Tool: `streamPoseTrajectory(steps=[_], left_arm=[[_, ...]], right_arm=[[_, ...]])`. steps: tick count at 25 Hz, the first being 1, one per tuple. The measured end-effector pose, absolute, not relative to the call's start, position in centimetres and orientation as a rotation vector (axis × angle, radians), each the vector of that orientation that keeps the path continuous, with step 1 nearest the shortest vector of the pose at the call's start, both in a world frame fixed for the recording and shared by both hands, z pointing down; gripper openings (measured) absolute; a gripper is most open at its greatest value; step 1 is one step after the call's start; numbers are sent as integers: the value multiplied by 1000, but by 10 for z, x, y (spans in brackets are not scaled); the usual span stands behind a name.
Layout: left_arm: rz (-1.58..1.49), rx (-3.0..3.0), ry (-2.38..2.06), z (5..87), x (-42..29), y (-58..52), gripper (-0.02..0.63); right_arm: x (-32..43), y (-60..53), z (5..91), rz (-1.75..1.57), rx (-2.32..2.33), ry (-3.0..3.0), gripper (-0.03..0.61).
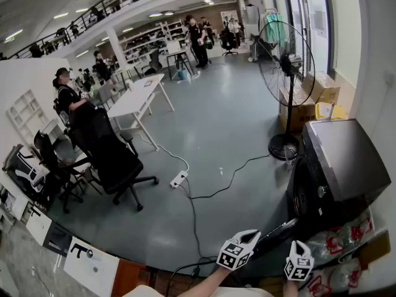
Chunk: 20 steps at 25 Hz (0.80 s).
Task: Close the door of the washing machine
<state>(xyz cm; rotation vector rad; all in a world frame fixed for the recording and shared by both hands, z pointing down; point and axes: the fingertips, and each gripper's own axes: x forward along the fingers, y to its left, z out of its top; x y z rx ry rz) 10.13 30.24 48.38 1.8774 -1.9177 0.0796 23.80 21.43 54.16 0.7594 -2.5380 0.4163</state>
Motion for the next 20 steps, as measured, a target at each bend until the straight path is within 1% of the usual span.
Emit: streamPoseTrajectory(steps=[3, 15, 20], left_arm=[[57, 1900, -1897, 487, 106, 300, 4], [139, 1897, -1881, 511, 98, 290, 5], [167, 1911, -1902, 523, 74, 267, 5]], right_arm=[[239, 216, 544, 426, 753, -2547, 2], [232, 216, 552, 419, 729, -2581, 2], [202, 193, 546, 357, 577, -2660, 3]])
